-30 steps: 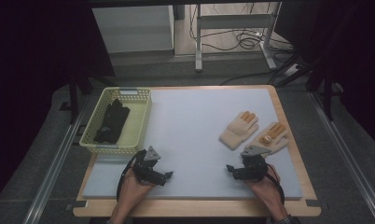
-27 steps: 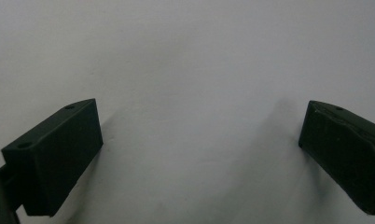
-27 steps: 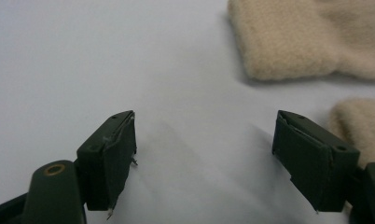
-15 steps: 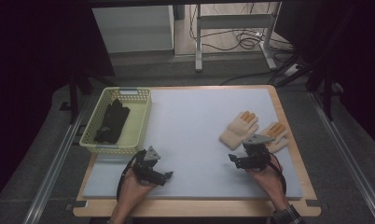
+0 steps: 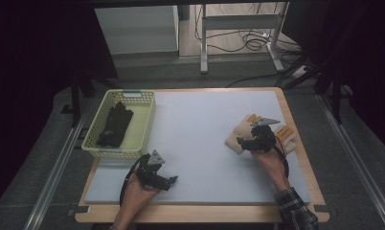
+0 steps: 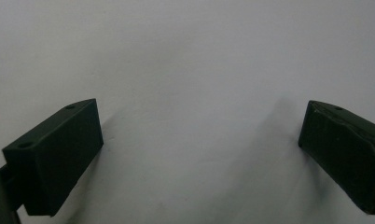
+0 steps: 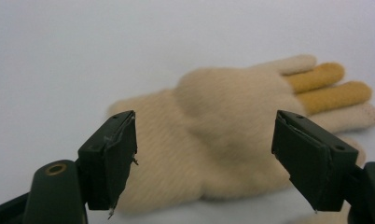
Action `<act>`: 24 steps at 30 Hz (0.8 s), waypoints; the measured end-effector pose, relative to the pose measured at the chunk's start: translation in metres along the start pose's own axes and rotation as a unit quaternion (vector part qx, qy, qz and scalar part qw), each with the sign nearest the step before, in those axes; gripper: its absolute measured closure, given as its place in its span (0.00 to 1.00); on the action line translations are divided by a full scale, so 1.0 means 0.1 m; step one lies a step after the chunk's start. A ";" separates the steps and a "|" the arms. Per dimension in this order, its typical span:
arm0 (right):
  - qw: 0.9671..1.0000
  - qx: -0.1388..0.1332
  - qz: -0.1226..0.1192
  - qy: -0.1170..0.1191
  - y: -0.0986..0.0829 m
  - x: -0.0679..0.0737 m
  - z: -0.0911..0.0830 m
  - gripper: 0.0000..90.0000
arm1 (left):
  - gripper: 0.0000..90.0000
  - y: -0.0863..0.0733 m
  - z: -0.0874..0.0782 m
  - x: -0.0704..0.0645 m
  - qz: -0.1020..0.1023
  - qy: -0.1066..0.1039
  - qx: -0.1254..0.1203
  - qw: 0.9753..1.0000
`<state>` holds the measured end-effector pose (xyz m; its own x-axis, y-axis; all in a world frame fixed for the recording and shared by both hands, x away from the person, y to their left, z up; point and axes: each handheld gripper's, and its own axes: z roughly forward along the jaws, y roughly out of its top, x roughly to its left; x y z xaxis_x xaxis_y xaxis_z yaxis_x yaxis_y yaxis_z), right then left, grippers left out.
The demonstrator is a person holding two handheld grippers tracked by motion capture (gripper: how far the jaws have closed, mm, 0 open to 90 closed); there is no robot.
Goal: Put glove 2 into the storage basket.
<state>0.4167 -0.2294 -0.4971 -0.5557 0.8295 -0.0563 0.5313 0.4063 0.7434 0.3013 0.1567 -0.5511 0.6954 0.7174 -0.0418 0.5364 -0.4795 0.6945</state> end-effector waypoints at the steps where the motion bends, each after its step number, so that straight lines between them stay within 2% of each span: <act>1: 1.000 0.002 0.001 -0.002 0.02 -0.02 0.03 0.24 | 0.00 0.00 0.00 0.00 0.000 0.000 0.000 1.000; 10: 0.999 0.031 0.026 -0.033 0.18 -0.17 0.39 0.21 | 0.00 0.00 0.00 0.00 0.000 0.000 0.000 1.000; 13: 0.998 0.046 0.031 -0.033 0.18 -0.20 0.49 0.21 | 0.00 0.00 0.00 0.00 0.000 0.000 0.000 1.000; 15: 0.998 0.050 0.030 -0.030 0.17 -0.19 0.52 0.29 | 0.00 0.00 0.00 0.00 0.000 0.000 -0.001 1.000; 18: 0.998 0.054 0.027 -0.021 0.17 -0.14 0.50 0.48 | 0.00 0.00 0.00 0.00 0.000 0.000 0.000 1.000; 22: 0.999 0.045 0.026 -0.009 0.13 -0.14 0.46 0.60 | 0.00 0.00 0.00 0.00 0.000 0.000 0.000 1.000; 24: 0.999 0.042 0.026 -0.007 0.12 -0.14 0.46 0.61 | 0.00 0.00 0.00 0.00 0.000 0.000 0.000 1.000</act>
<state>0.4597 -0.2188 -0.5180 -0.5178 0.8551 -0.0282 0.6113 0.3928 0.6870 0.3013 0.1567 -0.5512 0.6957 0.7172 -0.0413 0.5357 -0.4797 0.6949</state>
